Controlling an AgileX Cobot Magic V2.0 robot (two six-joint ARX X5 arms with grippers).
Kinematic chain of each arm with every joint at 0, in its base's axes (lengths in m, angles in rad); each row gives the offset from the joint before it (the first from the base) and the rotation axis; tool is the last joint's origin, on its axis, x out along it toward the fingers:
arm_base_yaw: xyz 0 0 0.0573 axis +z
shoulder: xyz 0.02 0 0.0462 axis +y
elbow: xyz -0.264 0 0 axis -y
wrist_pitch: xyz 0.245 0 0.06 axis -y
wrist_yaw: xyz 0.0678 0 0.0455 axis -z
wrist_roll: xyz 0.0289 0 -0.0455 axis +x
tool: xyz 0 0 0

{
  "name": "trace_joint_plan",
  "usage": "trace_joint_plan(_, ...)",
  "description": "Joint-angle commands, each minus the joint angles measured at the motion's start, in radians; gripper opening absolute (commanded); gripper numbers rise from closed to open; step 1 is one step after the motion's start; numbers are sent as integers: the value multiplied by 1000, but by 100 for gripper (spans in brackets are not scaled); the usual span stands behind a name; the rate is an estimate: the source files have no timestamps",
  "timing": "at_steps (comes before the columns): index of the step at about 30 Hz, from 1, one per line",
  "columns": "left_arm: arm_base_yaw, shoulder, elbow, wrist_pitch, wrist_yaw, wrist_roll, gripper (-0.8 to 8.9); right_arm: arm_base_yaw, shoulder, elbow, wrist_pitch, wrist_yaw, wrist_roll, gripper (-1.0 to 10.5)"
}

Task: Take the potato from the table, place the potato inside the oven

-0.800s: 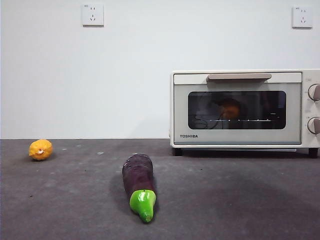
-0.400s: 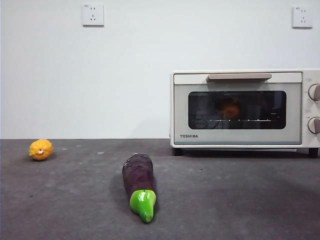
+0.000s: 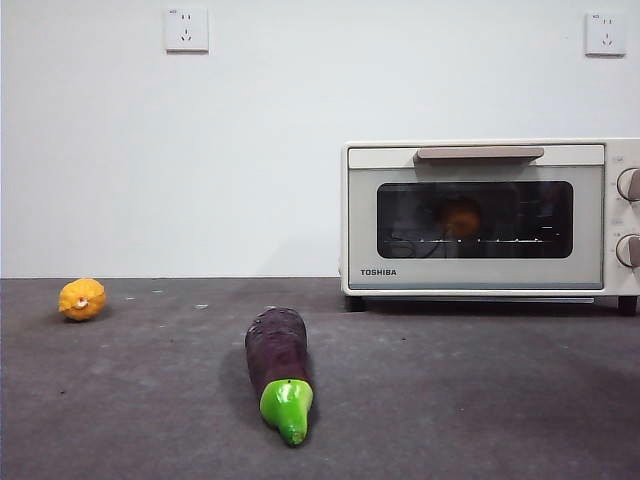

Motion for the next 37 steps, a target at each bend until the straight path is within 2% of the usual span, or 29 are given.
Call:
trace_joint_plan(1,4,0,-10,7,-2,-5,-3,2,-32,-10,-8,33,14,1)
trace_joint_plan(4,4,0,-10,7,-2,-5,-3,2,-37,-10,-16,69,14,1)
trace_joint_plan(16,4,11,-10,7,-2,-5,-3,2,-37,-10,-39,64,16,1)
trace_joint_plan(18,4,11,-10,7,-2,-5,-3,2,-37,-10,-36,64,42,1)
trace_joint_plan(37,4,11,-10,7,-2,-5,-3,2,-35,-10,-35,64,40,1)
